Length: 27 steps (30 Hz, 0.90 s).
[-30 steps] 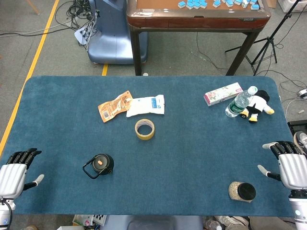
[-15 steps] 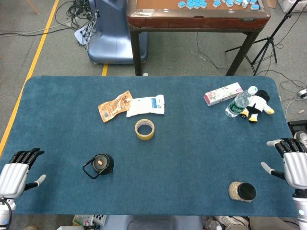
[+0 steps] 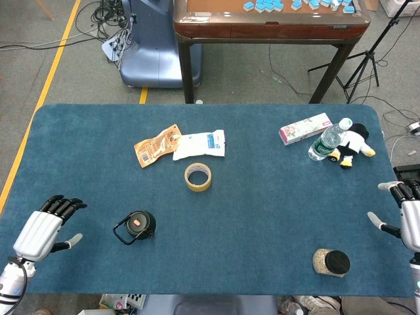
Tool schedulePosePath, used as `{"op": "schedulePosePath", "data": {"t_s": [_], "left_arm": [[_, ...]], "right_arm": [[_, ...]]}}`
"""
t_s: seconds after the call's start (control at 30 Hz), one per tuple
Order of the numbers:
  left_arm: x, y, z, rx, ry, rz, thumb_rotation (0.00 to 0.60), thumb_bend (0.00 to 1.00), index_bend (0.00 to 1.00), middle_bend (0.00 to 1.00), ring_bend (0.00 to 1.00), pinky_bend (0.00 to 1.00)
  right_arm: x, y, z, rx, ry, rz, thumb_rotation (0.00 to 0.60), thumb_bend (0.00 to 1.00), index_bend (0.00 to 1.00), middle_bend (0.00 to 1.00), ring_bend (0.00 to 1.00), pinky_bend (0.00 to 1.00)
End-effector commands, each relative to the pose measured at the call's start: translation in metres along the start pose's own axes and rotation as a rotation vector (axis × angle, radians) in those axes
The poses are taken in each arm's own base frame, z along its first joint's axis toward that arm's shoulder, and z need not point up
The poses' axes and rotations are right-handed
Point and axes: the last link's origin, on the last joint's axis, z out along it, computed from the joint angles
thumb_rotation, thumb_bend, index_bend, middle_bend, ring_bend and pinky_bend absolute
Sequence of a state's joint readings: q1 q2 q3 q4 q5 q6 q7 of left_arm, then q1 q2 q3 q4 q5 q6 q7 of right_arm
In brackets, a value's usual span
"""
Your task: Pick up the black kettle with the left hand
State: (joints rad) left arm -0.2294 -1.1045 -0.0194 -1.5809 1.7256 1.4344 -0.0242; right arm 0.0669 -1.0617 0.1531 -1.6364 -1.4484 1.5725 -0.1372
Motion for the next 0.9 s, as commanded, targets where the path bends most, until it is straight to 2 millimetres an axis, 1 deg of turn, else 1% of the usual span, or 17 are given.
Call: {"op": "schedulePosePath", "data": {"t_s": [0.03,0.17,0.33,0.73,0.9], "left_arm": [[-0.003,0.007,0.008,-0.042,-0.016,-0.001,0.600,0.17,0.37,0.32,0.30,0.15],[-0.008,0.019,0.014,-0.095,-0.047,0.009,0.600,0.17,0.40,0.36,0.34,0.15],[-0.016,0.034,0.020,-0.147,-0.097,0.041,0.600,0.17,0.39,0.36,0.34,0.15],[-0.031,0.060,0.031,-0.225,-0.183,0.093,0.600,0.17,0.37,0.35,0.34,0.13],[-0.032,0.067,0.038,-0.245,-0.177,0.106,0.600,0.17,0.37,0.35,0.34,0.16]], "right_arm": [[0.001,-0.001,0.002,0.000,-0.003,-0.007,0.600,0.14,0.36,0.37,0.24,0.20],[0.000,-0.001,0.003,-0.001,-0.019,-0.014,0.600,0.14,0.36,0.37,0.24,0.20],[-0.006,-0.001,0.002,-0.002,-0.050,-0.012,0.600,0.14,0.36,0.37,0.24,0.20],[-0.015,0.005,-0.003,-0.016,-0.101,-0.008,0.600,0.14,0.36,0.37,0.24,0.20],[-0.016,0.008,-0.005,-0.023,-0.107,-0.005,0.600,0.14,0.36,0.37,0.24,0.20]]}}
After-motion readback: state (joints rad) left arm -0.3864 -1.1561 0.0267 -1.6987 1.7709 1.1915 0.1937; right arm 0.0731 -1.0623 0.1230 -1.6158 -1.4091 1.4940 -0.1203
